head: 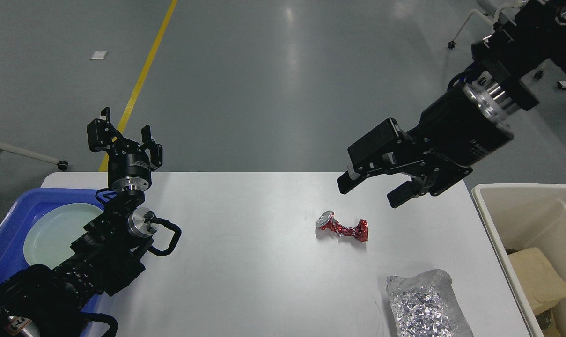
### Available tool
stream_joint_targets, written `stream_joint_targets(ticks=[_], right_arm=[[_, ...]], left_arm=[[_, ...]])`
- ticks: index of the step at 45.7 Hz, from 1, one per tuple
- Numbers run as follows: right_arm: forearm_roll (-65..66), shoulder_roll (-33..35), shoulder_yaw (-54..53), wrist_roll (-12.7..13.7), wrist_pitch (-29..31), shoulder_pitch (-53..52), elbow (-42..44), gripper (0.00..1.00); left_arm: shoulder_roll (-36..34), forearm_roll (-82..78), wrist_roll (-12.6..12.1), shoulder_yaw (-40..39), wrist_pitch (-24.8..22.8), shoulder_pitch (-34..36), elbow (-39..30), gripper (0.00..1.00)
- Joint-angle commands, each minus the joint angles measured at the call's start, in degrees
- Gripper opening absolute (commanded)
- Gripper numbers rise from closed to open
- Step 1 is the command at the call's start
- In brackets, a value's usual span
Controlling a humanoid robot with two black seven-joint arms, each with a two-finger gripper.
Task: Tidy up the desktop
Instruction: 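Swing the right gripper back over the table toward the silver foil bag, then lower the right gripper onto the silver foil bag and grasp it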
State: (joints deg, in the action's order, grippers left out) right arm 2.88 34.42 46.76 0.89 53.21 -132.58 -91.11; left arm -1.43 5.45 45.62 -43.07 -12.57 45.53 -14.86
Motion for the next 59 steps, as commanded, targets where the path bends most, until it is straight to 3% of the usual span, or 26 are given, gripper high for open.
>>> stream_joint_targets(ticks=[1, 22, 42, 59], right_arm=[[-0.2, -1.6, -0.5, 0.2, 0.1, 0.0, 0.3, 1.00], [31.6, -4.7, 2.1, 0.2, -19.6, 21.5, 1.6, 1.00], [45.7, -8.3, 2.0, 0.2, -27.8, 43.3, 12.4, 1.00], [48.2, -12.7, 2.7, 0.1, -33.3, 58.1, 26.8, 1.00]], left_arm=[[-0.1, 0.0, 0.0, 0.0, 0.0, 0.0, 0.0, 1.00], [0.0, 0.0, 0.0, 0.0, 0.0, 0.0, 0.0, 1.00], [0.0, 0.0, 0.1, 0.0, 0.0, 0.0, 0.0, 1.00], [0.0, 0.0, 0.0, 0.0, 0.0, 0.0, 0.0, 1.00]])
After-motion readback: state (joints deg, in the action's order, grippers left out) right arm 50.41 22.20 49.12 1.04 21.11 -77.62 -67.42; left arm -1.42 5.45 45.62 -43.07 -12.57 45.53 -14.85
